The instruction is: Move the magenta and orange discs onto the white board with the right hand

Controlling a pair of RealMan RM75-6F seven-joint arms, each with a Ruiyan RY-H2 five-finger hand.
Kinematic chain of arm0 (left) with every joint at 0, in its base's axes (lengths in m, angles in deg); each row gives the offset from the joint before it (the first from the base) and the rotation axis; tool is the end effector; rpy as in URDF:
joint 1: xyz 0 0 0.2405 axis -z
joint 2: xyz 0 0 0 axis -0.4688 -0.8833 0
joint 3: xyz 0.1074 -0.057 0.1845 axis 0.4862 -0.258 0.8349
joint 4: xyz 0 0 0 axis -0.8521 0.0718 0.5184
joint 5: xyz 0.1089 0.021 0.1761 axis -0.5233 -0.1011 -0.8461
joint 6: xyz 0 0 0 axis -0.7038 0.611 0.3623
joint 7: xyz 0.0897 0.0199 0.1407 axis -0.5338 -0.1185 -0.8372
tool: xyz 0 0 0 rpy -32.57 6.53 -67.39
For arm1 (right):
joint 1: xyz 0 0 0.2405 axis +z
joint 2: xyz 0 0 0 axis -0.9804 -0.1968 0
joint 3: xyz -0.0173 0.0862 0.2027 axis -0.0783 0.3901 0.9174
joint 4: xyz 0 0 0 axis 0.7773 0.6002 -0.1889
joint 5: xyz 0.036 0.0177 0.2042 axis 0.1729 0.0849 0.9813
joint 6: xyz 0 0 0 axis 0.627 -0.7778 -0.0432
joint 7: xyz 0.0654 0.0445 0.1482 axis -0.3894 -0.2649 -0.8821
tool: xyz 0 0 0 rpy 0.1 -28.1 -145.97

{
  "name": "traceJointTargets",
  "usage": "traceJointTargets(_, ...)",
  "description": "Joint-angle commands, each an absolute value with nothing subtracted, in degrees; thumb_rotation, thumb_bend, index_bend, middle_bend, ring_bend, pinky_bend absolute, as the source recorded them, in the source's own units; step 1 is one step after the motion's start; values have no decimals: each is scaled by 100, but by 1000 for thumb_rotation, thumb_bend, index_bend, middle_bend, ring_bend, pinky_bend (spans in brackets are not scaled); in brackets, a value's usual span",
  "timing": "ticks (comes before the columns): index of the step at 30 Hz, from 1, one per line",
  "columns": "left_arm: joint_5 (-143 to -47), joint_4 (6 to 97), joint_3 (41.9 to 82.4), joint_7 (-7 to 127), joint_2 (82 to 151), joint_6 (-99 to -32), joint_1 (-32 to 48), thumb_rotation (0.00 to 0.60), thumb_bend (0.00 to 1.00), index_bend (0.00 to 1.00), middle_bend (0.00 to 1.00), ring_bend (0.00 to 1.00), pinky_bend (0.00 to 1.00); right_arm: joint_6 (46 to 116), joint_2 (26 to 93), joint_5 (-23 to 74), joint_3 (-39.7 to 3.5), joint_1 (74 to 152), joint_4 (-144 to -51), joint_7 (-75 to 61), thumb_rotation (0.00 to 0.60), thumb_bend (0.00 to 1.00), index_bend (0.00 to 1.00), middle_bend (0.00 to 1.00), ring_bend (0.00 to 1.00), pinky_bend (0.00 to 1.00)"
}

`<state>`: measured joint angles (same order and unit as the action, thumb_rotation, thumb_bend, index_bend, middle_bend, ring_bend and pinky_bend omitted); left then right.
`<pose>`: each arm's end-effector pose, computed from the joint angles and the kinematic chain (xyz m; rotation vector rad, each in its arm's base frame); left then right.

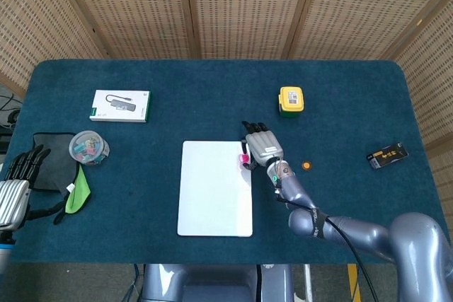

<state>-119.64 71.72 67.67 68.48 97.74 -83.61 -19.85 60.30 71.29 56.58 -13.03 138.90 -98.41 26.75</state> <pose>-0.2694 0.2169 0.1361 -1.3923 -1.0220 -1.0262 -0.0682 -0.3938 -0.0602 1.8805 -1.1248 0.7411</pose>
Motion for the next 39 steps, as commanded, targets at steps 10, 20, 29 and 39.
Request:
traceJointTargets(10,-11940,7183,6775,6858,9757,-8316,-1977,600,0,0,0,0,0,6186,7581,6245,-1363,14482,-9735,3100,600,2,195,0,0,0)
traceJointTargets(20,-11920,7200,6785,6934,9727,-8274,-1973,600,0,0,0,0,0,6785,6516,5505,-1790,13806,-10581,2810,600,183,344,0,0,0)
traceJointTargets(29,-11913,7245,6778,6844,9741,-8240,-1944,600,0,0,0,0,0,6875,5836,4686,-2317,12890,-10658,1961,600,251,376,0,0,0)
traceJointTargets(39,-11931,7263,6777,6775,9762,-8244,-1929,600,0,0,0,0,0,6667,5928,4127,-2580,12339,-10018,1293,600,260,389,0,0,0)
